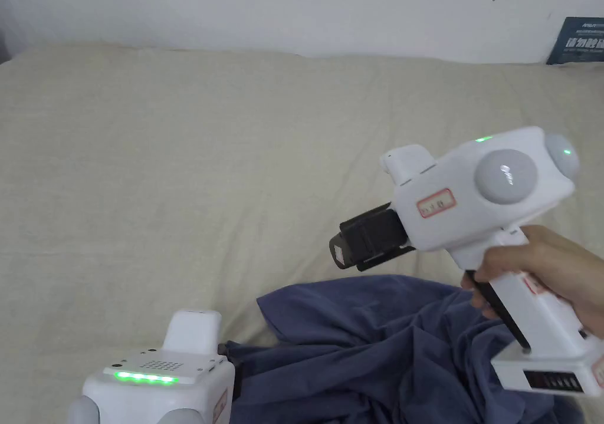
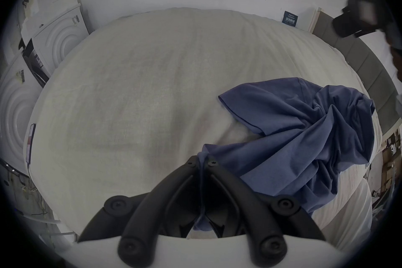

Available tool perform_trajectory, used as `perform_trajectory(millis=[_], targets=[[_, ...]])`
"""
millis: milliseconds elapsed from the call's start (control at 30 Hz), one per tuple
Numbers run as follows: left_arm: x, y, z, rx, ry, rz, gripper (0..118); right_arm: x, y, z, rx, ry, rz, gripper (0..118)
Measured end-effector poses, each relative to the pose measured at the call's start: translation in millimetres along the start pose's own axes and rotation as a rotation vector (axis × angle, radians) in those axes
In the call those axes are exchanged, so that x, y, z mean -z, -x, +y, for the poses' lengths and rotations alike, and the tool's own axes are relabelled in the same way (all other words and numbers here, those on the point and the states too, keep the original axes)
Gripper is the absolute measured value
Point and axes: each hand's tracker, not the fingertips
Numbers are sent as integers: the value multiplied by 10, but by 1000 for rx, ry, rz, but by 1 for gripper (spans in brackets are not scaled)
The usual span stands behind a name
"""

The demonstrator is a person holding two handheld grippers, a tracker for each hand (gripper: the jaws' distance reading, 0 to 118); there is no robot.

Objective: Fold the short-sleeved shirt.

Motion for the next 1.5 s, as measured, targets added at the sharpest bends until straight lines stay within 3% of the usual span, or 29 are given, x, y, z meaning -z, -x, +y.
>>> perform_trajectory(millis=[100, 167, 300, 433, 567, 600, 733, 867, 933, 1000, 1033, 1067, 1100, 1167, 1300, 1367, 1500], targets=[[3, 21, 16, -16, 3, -6, 2, 230, -163, 108, 47, 21, -73, 117], [12, 21, 28, -30, 7, -1, 2, 386, -268, 127, 89, 53, -41, 117], [72, 10, 32, -40, 23, -8, 2, 838, -310, -1, 19, 152, -89, 117], [70, 4, 22, -39, 33, -8, 2, 1163, -366, -153, 55, 222, -149, 117], [81, 1, 30, -46, 37, -17, 2, 1341, -316, -306, 3, 330, -169, 117], [98, -1, 28, -42, 39, -13, 2, 1363, -299, -332, -44, 283, -193, 117], [108, 23, 21, -48, 46, -13, 2, 1345, -280, -335, -24, 267, -205, 115], [90, 30, 29, -60, 44, -18, 2, 1247, -121, -312, -66, 258, -217, 93], [95, 9, 31, -49, 46, -9, 2, 1229, 39, -312, -138, 255, -231, 69], [93, -10, 32, -49, 49, -11, 2, 1318, 34, -264, -139, 262, -251, 48], [88, -21, 32, -54, 45, -10, 2, 1339, 57, -264, -153, 262, -261, 30], [83, -26, 36, -62, 43, -14, 2, 1340, 74, -270, -170, 253, -217, 19], [81, -31, 39, -63, 41, -23, 2, 1332, 114, -270, -190, 224, -285, 13], [61, -58, 49, -55, 48, -19, 2, 1347, 65, -293, -179, 235, -262, 11], [-9, -38, 89, -41, 41, -6, 2, 1181, -114, -238, -40, 202, -174, 10], [-71, -11, 118, -56, 29, -8, 2, 1009, -145, -189, -17, 145, -212, 10], [-285, -21, 227, -60, -31, 4, 2, 513, -114, -119, 21, 65, -177, 10]])
